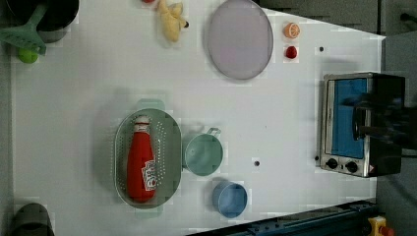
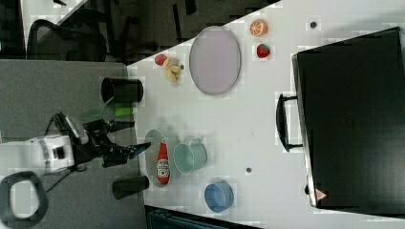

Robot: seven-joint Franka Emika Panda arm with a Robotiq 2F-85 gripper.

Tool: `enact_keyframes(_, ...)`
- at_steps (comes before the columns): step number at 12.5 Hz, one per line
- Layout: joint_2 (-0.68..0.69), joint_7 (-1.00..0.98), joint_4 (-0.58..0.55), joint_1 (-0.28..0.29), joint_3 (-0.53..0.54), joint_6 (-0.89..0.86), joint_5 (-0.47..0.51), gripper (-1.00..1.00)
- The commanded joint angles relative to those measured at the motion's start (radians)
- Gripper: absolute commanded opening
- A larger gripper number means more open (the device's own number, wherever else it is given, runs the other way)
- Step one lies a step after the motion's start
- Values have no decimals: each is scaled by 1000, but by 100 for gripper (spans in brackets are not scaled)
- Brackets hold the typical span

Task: Pick Ketchup from the table and place it in strainer.

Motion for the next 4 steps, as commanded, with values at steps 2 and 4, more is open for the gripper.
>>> enact_keyframes(2,-36,-119,83,-13,-82,-184,8,100)
enact_keyframes(4,-36,-119,89,-13,-120,-207,58,100)
